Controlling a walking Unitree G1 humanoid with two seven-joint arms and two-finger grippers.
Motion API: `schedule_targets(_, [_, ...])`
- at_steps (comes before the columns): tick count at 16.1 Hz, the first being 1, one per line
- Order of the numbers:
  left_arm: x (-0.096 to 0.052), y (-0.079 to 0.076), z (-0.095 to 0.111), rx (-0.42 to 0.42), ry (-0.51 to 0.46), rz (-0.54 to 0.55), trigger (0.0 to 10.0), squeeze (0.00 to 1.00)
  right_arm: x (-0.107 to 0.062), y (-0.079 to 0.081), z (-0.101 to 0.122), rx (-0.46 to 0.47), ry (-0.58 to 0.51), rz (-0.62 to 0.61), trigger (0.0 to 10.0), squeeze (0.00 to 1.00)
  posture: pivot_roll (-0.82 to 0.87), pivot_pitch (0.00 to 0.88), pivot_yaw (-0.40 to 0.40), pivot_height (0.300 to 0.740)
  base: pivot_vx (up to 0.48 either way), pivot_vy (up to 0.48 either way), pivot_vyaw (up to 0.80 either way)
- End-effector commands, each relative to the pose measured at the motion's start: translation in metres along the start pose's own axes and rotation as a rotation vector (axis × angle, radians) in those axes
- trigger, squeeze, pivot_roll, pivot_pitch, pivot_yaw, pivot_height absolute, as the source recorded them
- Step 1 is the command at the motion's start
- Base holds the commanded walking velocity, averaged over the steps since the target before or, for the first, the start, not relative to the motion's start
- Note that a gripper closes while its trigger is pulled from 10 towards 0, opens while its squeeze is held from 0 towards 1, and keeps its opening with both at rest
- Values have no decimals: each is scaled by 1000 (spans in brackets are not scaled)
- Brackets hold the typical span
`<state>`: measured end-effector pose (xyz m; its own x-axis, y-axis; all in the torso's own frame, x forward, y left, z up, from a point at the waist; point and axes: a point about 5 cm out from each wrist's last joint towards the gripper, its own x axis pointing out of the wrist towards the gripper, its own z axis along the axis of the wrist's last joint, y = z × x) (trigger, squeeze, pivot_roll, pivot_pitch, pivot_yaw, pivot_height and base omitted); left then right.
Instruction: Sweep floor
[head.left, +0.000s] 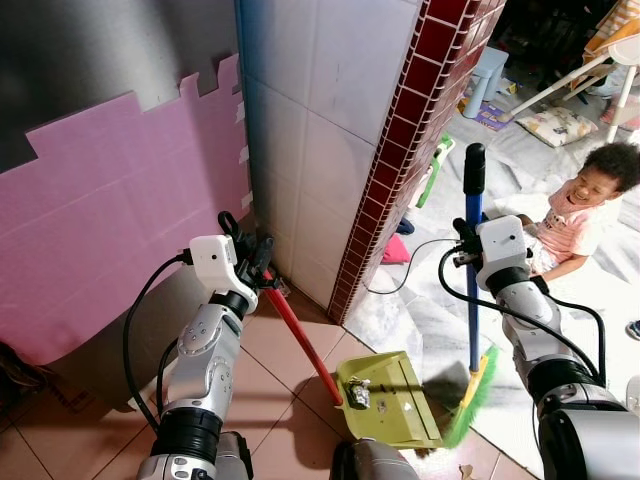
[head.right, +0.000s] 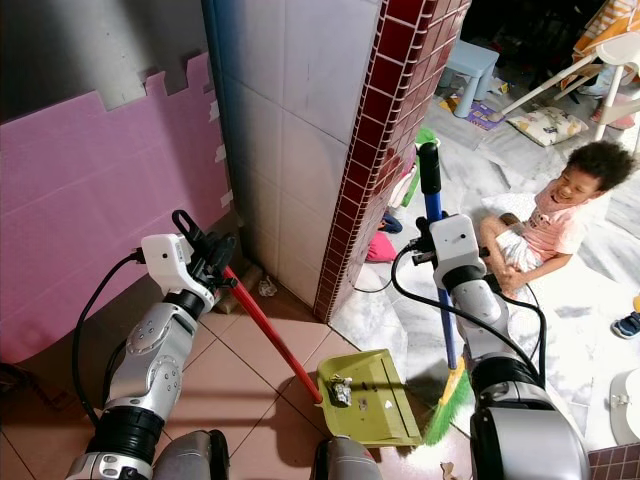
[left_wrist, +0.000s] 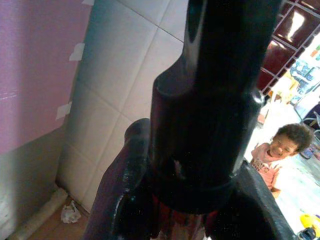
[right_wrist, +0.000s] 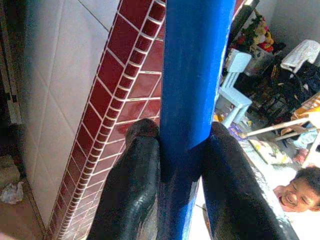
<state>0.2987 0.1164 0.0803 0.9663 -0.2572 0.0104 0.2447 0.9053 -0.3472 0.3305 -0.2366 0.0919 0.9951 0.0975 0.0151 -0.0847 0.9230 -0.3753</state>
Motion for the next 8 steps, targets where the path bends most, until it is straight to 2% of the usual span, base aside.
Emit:
schedule_targets(1, [5, -8, 11, -19, -46, -26, 10000, 0, 7, -5, 10, -9, -30, -5, 10000, 0, -122, 0, -78, 740, 0, 337, 0])
schedule_targets(8, [4, -8, 9, -9, -34, -30, 10000, 0, 8, -4, 10, -4, -27, -3, 10000, 0, -122, 0, -76, 740, 0, 396, 0])
